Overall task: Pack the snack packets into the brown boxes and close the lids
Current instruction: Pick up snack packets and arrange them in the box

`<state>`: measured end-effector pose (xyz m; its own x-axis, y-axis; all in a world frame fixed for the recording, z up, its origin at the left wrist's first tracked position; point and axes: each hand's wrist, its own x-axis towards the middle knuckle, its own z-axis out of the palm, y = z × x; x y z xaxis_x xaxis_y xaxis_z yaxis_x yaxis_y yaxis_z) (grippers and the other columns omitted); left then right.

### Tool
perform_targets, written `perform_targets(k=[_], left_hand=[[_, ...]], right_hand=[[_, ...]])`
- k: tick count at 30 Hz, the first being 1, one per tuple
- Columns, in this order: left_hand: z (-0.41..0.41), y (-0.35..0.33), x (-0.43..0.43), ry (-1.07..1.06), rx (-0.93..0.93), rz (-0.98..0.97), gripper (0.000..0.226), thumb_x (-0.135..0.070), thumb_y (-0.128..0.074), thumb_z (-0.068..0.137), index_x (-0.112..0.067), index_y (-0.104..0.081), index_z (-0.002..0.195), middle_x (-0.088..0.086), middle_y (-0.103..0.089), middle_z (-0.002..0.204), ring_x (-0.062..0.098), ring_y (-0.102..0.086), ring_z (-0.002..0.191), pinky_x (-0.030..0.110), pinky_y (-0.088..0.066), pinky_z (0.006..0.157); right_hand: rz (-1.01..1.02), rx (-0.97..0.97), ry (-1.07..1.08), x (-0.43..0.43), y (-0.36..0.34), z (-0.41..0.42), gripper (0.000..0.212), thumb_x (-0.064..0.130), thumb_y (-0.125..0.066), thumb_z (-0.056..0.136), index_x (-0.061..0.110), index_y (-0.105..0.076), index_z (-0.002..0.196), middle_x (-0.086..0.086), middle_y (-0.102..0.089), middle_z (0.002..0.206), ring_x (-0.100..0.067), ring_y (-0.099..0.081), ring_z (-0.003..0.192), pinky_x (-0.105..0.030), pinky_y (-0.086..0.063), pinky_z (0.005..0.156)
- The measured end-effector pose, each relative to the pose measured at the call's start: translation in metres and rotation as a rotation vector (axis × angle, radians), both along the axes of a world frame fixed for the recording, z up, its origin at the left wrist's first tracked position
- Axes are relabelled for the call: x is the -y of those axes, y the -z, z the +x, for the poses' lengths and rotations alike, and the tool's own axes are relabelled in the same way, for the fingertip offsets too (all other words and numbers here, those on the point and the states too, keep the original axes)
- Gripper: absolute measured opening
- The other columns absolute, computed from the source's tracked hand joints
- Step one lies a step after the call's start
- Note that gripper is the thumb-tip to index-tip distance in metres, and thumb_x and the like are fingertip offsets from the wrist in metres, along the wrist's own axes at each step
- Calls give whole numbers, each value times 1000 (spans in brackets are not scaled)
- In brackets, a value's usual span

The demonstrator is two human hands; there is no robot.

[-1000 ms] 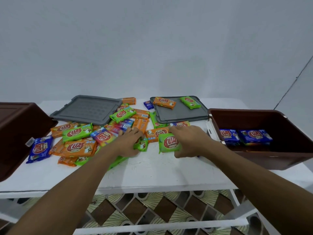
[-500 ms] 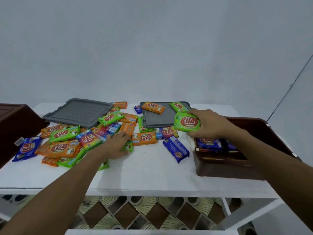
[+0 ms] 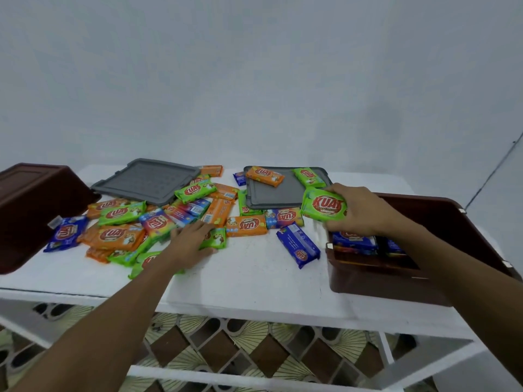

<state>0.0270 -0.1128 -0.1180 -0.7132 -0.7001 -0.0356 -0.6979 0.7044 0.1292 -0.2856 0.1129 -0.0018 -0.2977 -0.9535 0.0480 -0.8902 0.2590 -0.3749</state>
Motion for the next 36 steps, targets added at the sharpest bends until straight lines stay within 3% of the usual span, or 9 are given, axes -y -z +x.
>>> perform_targets(k=[6,10,16,19,22,26,30,33,36], left_hand=[[-16,-24,-7,112,-104,-112,75,-52,-60,88,-27,-24,149,6,-28,151,26,-34,135,49,-24,111],[-45,-68,-23,210,-287,-42,77,-58,-62,84,-24,-29,145,0,-32,138,17,-50,112,35,-52,84],[-123,-118,-68,390,-333,47,79,-57,-65,82,-26,-28,145,-3,-50,137,12,-51,110,29,-45,82],[-162,-136,-100,512,-225,40,84,-58,-62,84,-24,-21,149,2,-43,146,21,-49,123,39,-46,97],[-207,-144,-139,602,-149,108,74,-59,-51,90,-19,-26,146,3,-49,134,22,-52,116,36,-44,92],[-262,-127,-170,723,66,227,37,-39,-38,103,-9,-39,124,6,-53,102,26,-54,93,36,-40,79],[-281,-84,-184,645,394,330,37,-24,-42,102,-18,-35,138,16,-58,115,27,-51,89,38,-42,78],[-279,-64,-186,642,449,219,38,-15,-45,97,-15,-44,136,14,-54,129,29,-52,102,36,-41,80],[-280,-56,-184,638,405,177,34,-16,-49,94,-15,-57,127,10,-59,124,27,-56,106,41,-47,88]], right_hand=[[37,-84,-12,13,2,16,82,55,-74,69,33,-38,139,6,-59,122,-10,-57,95,-31,-53,79],[34,-68,15,8,-4,11,83,55,-73,71,32,-36,142,3,-60,124,-13,-60,97,-34,-55,81],[107,21,126,-38,-17,-36,60,55,-66,81,28,-46,131,4,-60,113,-15,-60,95,-33,-52,82],[172,6,136,-67,-11,-68,38,46,-62,89,26,-54,121,3,-62,108,-11,-59,88,-26,-47,71],[331,6,117,-95,2,-99,14,41,-59,92,39,-55,106,1,-66,109,-16,-64,89,-36,-53,79],[503,-119,-21,-116,26,-118,37,36,-56,95,32,-53,131,2,-59,127,-22,-58,110,-36,-44,99],[538,-153,-109,-116,35,-120,31,31,-52,96,28,-59,126,0,-61,125,-22,-57,109,-35,-45,94],[591,-195,-122,-115,38,-117,38,37,-53,96,31,-54,134,6,-55,133,-19,-51,118,-33,-44,94],[632,-228,-166,-116,40,-115,40,37,-52,97,31,-51,137,7,-50,140,-17,-47,124,-37,-43,100]])
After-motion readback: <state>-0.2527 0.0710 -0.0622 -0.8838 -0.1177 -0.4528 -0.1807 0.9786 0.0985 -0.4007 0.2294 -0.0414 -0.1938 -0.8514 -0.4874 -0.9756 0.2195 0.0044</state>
